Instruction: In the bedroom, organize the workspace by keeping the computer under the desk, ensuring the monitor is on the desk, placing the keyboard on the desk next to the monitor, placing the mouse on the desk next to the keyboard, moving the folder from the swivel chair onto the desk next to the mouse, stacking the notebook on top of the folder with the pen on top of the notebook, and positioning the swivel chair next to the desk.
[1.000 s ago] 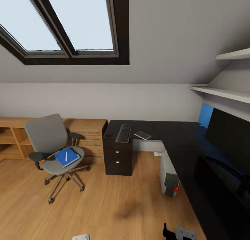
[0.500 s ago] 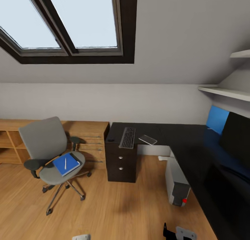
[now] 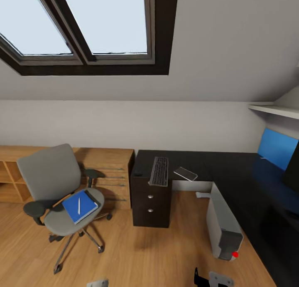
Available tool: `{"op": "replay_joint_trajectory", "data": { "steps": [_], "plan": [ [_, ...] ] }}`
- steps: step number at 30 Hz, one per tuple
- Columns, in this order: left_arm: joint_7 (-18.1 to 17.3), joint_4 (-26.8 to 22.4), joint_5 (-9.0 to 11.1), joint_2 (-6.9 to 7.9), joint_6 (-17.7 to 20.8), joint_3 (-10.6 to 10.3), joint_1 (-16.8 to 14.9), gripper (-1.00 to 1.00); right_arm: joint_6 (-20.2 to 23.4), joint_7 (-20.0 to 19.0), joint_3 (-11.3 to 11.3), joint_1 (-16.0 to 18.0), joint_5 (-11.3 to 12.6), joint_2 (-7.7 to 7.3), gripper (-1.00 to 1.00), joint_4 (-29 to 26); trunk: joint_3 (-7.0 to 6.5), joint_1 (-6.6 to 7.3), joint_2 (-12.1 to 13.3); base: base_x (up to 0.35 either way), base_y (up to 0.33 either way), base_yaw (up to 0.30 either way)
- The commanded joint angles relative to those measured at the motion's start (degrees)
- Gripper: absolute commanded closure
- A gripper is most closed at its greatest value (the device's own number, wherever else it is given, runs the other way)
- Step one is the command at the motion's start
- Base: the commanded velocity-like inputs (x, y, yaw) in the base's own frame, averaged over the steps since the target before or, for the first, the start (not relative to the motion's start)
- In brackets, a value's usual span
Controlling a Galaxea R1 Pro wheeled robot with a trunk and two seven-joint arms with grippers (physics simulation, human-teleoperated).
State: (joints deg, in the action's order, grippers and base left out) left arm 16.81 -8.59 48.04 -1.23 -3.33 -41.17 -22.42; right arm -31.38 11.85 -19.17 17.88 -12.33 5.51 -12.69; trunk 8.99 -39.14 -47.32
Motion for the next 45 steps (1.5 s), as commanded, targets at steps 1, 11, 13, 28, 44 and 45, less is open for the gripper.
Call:
{"op": "replay_joint_trajectory", "data": {
  "steps": [1, 11, 13, 28, 44, 45],
  "plan": [
    [0.21, -0.02, 0.56, -0.26, -0.22, -0.49, -0.01, -1.00, -0.09, 0.37, -0.25, 0.05, -0.56, 0.03, -1.00, 0.12, 0.09, -0.04, -0.06, 0.315, 0.157, 0.000],
    [11.61, -34.15, -0.03, 1.33, 2.67, -3.73, -0.08, -1.00, 9.97, -1.96, -0.32, 5.62, 0.23, 2.17, -1.00, -9.01, 0.09, -0.04, -0.06, 0.317, 0.138, 0.000],
    [25.59, -59.69, 0.52, 6.96, 15.20, -2.86, -0.08, -1.00, 25.54, -7.30, -0.34, 10.55, 11.34, 4.31, -1.00, -14.73, 0.09, -0.04, -0.06, 0.322, 0.099, 0.000],
    [29.40, -65.73, 2.32, 9.73, 19.50, -2.42, 0.81, -1.00, 37.79, -14.92, -0.30, 11.44, 35.79, 4.24, -1.00, -23.64, 0.09, -0.04, -0.06, 0.304, 0.187, 0.000],
    [29.73, -69.83, 4.14, 9.67, 19.82, -8.37, 1.24, -1.00, 37.79, -23.84, -0.86, 11.45, 48.17, 0.59, -1.00, -21.16, 0.09, -0.04, -0.06, 0.176, 0.162, 0.000],
    [29.74, -70.19, 4.16, 9.67, 19.83, -8.47, 1.24, -1.00, 37.79, -23.85, -0.86, 11.46, 48.91, 0.23, -1.00, -21.16, 0.09, -0.04, -0.06, 0.016, 0.014, 0.000]
  ]
}}
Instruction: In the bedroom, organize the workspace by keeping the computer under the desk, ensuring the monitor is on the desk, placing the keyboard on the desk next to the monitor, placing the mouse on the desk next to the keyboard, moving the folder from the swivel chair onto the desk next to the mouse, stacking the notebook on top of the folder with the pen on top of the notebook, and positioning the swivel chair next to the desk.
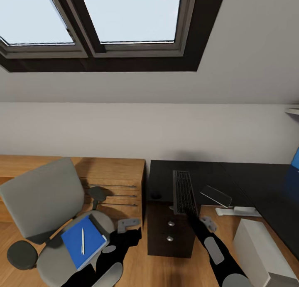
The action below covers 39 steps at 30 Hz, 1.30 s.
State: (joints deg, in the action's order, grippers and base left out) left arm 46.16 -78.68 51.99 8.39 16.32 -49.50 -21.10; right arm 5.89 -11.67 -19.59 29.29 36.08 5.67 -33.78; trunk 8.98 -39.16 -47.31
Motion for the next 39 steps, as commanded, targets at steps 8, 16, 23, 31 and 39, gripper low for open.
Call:
{"op": "replay_joint_trajectory", "data": {
  "steps": [8, 16, 23, 31, 39],
  "plan": [
    [0.45, -2.10, 0.30, -0.24, 0.12, -1.14, -0.09, -1.00, 0.33, -0.41, -0.45, 0.05, 5.65, -2.58, -1.00, -0.22, 1.35, -1.56, -2.88, 0.004, 0.003, 0.000],
    [0.52, -3.33, 0.31, -0.19, 0.03, -2.72, -0.09, -1.00, 0.26, -2.91, -0.32, 0.07, 5.65, -3.67, -1.00, -0.55, 2.79, -3.31, -6.09, 0.000, 0.000, 0.000],
    [6.32, -5.22, 0.82, -0.10, -0.05, -4.45, -0.09, -1.00, -1.90, -0.93, -0.51, 0.07, 5.84, -3.59, -1.00, 2.33, 4.04, -4.85, -8.90, 0.000, 0.000, 0.000],
    [7.08, -5.43, 5.29, 0.06, -0.14, -5.61, -0.09, -1.00, -5.48, 0.92, -0.55, 0.07, 6.08, -3.71, -1.00, 3.84, 5.48, -6.61, -12.11, 0.000, 0.000, 0.000],
    [7.03, -6.43, 6.48, 0.13, -0.08, -5.68, -0.09, -1.00, 2.48, 0.87, -0.61, 0.07, 14.72, -4.29, -1.00, 2.95, 6.91, -8.36, -15.32, 0.000, 0.000, 0.000]
  ]
}}
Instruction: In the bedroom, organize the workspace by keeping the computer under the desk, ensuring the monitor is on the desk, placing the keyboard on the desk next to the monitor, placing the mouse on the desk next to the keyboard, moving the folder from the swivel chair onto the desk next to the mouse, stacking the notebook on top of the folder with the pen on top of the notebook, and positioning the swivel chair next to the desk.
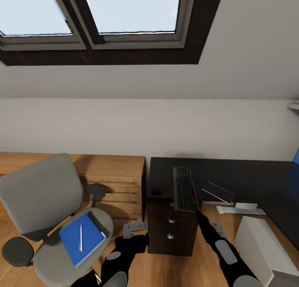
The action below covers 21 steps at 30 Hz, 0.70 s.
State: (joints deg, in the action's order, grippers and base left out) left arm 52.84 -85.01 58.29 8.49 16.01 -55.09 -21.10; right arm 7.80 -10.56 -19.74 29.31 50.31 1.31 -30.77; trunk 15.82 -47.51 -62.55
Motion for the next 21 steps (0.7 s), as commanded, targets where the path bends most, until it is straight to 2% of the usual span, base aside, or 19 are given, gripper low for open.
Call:
{"op": "replay_joint_trajectory", "data": {
  "steps": [1, 2, 5, 6, 10, 14, 21],
  "plan": [
    [0.34, -0.40, 0.20, 0.04, 0.24, -0.15, -0.09, -1.00, 2.34, -0.25, -0.44, 0.05, 2.45, -0.42, -1.00, -0.09, 0.26, -0.23, -0.47, 0.000, 0.000, 0.000],
    [0.34, -1.45, 0.43, 0.04, 0.24, -0.33, -0.09, -1.00, 5.06, -0.25, -0.41, 0.05, 5.99, -1.41, -1.00, -0.13, 0.44, -0.45, -0.87, 0.000, 0.000, 0.000],
    [0.35, -2.26, 1.51, 0.09, 0.30, -0.53, -0.09, -1.00, 6.43, -0.25, -0.40, 0.05, 8.65, -2.10, -1.00, -0.13, 0.98, -1.11, -2.07, 0.000, 0.000, 0.000],
    [0.34, -2.63, 3.33, 0.35, 0.37, -0.74, -0.09, -1.00, 7.00, -0.25, -0.39, 0.05, 10.16, -2.50, -1.00, -0.12, 1.16, -1.33, -2.48, 0.000, 0.000, 0.000],
    [0.33, -2.86, 5.45, 0.79, 0.42, -0.88, -0.09, -1.00, 7.32, -0.88, -0.20, 0.05, 11.05, -2.76, -1.00, -0.19, 1.88, -2.21, -4.08, 0.000, 0.000, 0.000],
    [0.33, -2.87, 5.71, 0.94, 0.42, -0.90, -0.09, -1.00, 7.28, -3.50, -0.07, 0.05, 10.99, -2.86, -1.00, -0.17, 2.60, -3.09, -5.68, 0.000, 0.000, 0.000],
    [0.33, -2.88, 5.78, 0.92, 0.42, -0.90, -0.09, -1.00, 7.31, -4.52, 0.02, 0.05, 10.86, -3.14, -1.00, -0.22, 3.85, -4.62, -8.49, 0.000, 0.000, 0.000]
  ]
}}
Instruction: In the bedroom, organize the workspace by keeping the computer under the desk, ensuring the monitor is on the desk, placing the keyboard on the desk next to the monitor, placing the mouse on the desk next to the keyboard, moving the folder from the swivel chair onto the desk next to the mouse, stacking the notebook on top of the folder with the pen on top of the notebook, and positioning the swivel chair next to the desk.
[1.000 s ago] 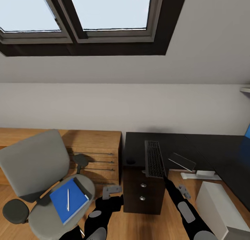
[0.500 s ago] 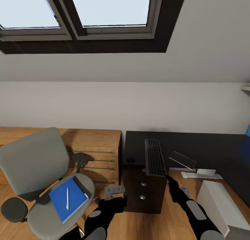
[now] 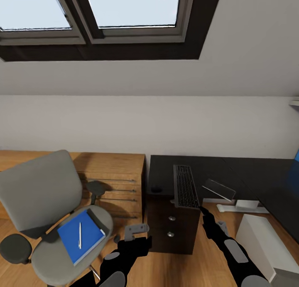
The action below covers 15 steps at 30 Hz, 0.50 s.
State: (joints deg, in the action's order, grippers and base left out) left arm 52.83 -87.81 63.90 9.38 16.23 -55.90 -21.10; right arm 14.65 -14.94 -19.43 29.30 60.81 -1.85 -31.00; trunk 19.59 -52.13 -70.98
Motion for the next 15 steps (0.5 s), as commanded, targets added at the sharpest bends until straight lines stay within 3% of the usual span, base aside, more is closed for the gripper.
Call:
{"op": "replay_joint_trajectory", "data": {
  "steps": [1, 15],
  "plan": [
    [0.34, -0.08, 0.17, 0.03, 0.21, -0.09, -0.08, -1.00, 0.47, -0.17, -0.27, 0.05, 0.33, 0.02, -1.00, -0.01, 0.25, -0.23, -0.46, 0.000, 0.000, 0.000],
    [0.39, -0.08, 0.20, 0.09, 0.21, -0.09, -0.08, -1.00, -0.17, -0.87, -0.34, -0.01, 0.11, 0.01, -1.00, 0.04, 2.77, -3.31, -6.08, 0.000, 0.000, 0.000]
  ]
}}
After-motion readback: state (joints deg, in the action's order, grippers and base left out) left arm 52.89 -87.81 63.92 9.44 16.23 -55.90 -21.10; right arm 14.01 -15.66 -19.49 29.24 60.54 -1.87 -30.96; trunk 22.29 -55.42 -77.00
